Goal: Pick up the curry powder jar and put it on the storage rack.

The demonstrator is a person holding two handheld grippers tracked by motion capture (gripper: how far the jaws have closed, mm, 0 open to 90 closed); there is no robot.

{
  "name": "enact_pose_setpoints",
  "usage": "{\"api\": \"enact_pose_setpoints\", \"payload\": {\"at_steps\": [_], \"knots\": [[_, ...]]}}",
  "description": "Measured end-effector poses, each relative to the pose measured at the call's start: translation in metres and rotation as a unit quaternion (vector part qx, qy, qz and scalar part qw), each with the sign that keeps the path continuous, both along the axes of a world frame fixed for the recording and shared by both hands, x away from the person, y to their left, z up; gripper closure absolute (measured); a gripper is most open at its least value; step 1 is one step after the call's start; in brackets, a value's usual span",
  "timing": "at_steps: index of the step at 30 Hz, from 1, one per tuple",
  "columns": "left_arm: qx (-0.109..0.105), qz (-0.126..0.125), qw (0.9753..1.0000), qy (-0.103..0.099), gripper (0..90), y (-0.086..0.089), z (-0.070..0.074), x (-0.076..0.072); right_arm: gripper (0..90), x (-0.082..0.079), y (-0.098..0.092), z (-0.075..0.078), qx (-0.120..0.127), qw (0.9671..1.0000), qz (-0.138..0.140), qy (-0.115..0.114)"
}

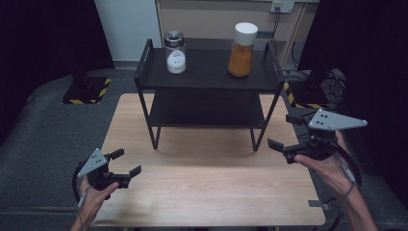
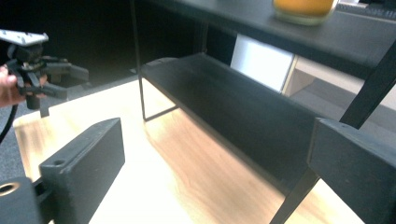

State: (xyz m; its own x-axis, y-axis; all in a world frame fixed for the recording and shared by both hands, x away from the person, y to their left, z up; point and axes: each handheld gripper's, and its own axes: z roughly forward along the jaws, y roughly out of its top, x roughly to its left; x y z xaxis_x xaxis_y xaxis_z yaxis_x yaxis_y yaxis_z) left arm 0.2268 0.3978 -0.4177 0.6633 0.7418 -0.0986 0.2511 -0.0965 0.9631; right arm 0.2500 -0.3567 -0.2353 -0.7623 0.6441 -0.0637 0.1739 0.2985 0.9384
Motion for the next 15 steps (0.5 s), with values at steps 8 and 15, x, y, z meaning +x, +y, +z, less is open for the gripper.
{"api": "enact_pose_setpoints", "payload": {"at_steps": [8, 15], "knots": [[0.000, -0.002, 1.0000, -0.003, 1.1, -0.002, 0.000, 0.000, 5.6, -0.002, 0.001, -0.037, -0.002, 0.9995, -0.007, 0.030], [0.002, -0.002, 1.0000, -0.006, 1.1, -0.002, 0.000, 0.000, 5.7, -0.011, 0.001, -0.079, 0.010, 0.9986, -0.032, 0.042]]}}
